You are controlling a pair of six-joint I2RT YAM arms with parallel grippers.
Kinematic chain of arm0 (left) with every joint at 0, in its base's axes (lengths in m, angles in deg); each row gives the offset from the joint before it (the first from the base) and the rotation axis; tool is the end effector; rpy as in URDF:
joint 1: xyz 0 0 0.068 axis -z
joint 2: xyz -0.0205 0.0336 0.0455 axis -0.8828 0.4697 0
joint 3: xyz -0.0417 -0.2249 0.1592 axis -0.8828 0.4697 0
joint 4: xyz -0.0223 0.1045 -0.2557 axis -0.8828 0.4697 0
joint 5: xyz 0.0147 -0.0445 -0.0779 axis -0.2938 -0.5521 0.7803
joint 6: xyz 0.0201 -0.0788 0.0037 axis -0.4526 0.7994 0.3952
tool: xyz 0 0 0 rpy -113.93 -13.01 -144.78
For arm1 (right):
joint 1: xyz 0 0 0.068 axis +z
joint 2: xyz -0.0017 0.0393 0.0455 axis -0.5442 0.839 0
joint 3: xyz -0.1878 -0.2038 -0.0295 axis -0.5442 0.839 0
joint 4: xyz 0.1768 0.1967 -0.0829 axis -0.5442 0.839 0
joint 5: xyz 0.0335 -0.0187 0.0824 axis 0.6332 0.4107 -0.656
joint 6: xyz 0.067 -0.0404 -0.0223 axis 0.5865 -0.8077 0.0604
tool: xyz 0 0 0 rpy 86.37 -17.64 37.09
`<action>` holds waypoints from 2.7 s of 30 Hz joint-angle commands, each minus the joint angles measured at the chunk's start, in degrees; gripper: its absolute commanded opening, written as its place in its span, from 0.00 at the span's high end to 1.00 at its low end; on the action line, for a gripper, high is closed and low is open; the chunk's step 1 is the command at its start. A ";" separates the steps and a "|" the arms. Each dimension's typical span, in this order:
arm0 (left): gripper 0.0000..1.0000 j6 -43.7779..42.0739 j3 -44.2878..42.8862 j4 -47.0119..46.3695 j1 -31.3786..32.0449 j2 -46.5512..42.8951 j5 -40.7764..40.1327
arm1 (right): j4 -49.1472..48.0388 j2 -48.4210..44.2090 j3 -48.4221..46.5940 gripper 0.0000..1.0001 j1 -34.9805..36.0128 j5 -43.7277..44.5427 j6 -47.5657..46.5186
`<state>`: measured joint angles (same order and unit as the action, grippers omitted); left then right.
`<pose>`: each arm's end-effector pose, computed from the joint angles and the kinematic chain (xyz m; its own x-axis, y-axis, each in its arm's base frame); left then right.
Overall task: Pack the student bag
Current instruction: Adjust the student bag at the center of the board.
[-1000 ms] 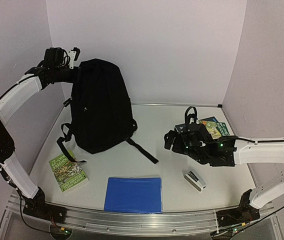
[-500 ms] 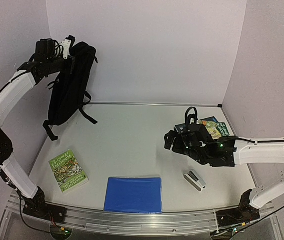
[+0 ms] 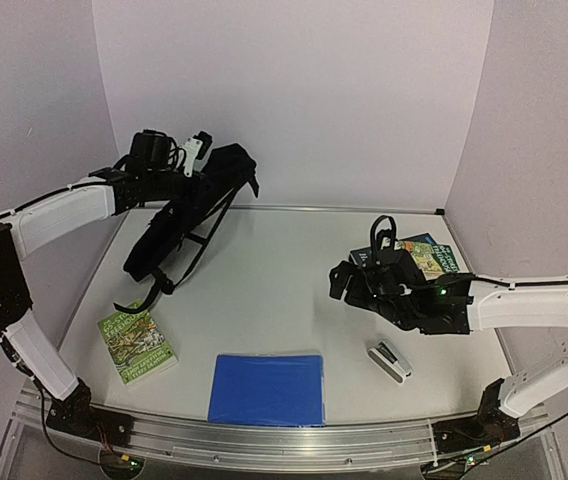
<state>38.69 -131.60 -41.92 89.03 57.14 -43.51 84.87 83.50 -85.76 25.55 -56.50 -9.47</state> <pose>0.3827 -0.2056 0.3328 -0.3226 0.2672 -0.9080 0.5858 0.8099 0.0302 0.2024 0.2651 0.2291 -0.5951 0.2989 -0.7460 -0.1306 0.8799 0.4568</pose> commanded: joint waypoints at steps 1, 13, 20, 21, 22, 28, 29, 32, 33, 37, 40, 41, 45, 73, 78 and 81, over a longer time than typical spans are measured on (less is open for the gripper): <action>1.00 12.62 1.46 -8.30 4.72 3.34 7.91 | -1.10 -1.88 0.95 0.02 -0.09 2.85 1.60; 0.90 20.80 3.59 -11.64 17.48 15.74 12.68 | -1.10 -7.42 4.89 0.02 -0.10 7.08 4.15; 0.29 27.45 7.60 -13.03 17.72 10.73 20.30 | -0.47 -6.56 3.17 0.02 -0.13 7.46 -0.67; 0.24 28.29 8.13 -12.42 17.69 9.14 19.98 | -0.38 -6.04 2.55 0.02 -0.11 7.31 -1.54; 0.21 29.10 8.58 -11.43 17.64 7.37 18.84 | -0.30 -5.47 1.74 0.02 -0.08 7.11 -2.45; 0.14 35.68 11.21 -3.80 11.59 1.58 16.63 | -0.18 0.74 -3.68 0.02 -0.82 1.65 -6.29; 0.14 37.32 12.68 -3.48 9.46 0.75 16.46 | -0.22 2.35 -4.86 0.02 -1.31 -0.30 -6.74; 0.13 41.69 16.92 -2.25 3.11 -1.91 15.14 | -0.98 6.98 -8.18 0.02 -2.44 -6.01 -8.60; 0.13 42.53 18.49 -1.49 1.17 -2.66 15.30 | -1.06 8.99 -9.13 0.02 -2.89 -8.25 -8.71; 0.11 45.30 25.07 -1.07 -6.70 -7.42 16.22 | -2.90 15.03 -11.62 0.02 -6.57 -17.28 -8.45; 0.08 46.59 29.25 -0.86 -12.43 -11.61 17.92 | -5.92 17.94 -12.40 0.02 -9.24 -22.60 -9.10; 0.07 47.14 30.09 -0.53 -13.96 -12.91 18.38 | -7.14 18.65 -12.53 0.02 -10.35 -24.04 -9.28; 0.04 48.00 34.41 0.66 -17.48 -17.63 18.92 | -10.48 22.76 -14.16 0.06 -14.90 -30.92 -9.79; 0.04 51.33 42.11 -9.02 -19.67 -12.24 21.26 | -9.23 18.93 -4.43 0.65 -17.08 -31.13 -5.07; 0.05 49.00 41.87 -5.44 -18.76 -16.69 18.04 | -3.42 11.90 -5.44 0.39 -16.20 -30.45 -5.44; 0.06 49.27 41.95 -3.53 -15.42 -19.75 15.92 | -1.90 8.19 -6.22 0.39 -13.54 -30.21 -5.05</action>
<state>88.82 -88.26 -46.46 70.47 42.40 -25.08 79.68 97.19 -90.18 9.14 -88.27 -14.97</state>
